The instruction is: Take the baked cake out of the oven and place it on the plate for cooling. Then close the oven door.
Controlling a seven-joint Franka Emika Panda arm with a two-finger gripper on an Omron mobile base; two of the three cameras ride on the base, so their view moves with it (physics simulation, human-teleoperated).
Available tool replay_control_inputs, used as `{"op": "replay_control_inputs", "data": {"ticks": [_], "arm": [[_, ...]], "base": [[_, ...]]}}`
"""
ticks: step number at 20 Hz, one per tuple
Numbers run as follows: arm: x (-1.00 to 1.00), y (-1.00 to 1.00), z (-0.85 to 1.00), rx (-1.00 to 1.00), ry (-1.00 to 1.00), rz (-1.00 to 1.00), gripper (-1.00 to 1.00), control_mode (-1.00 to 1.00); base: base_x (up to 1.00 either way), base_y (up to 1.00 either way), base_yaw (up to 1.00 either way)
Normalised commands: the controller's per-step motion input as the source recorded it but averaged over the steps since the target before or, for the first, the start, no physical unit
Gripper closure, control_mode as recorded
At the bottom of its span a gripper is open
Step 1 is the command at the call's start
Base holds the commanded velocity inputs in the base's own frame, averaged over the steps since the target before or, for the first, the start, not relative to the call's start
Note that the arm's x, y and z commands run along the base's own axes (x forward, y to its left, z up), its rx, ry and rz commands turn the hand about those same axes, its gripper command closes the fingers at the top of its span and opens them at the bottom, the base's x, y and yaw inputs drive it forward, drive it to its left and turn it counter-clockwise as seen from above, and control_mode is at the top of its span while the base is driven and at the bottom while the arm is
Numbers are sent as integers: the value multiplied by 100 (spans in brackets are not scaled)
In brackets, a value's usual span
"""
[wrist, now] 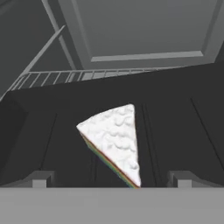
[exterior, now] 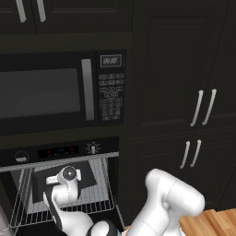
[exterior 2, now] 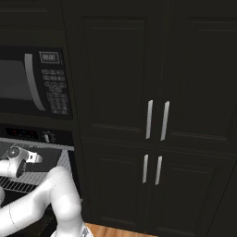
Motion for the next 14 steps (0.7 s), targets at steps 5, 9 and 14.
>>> {"op": "replay_control_inputs", "data": {"ticks": [5,9,14], "arm": [[14,0,-26,-2,0,0,-100,-100],[11,0,-26,-3,0,0,-100,-100],[11,0,-24,-2,0,0,-100,-100]], "base": [[0,0,0],[0,0,0],[0,0,0]]}}
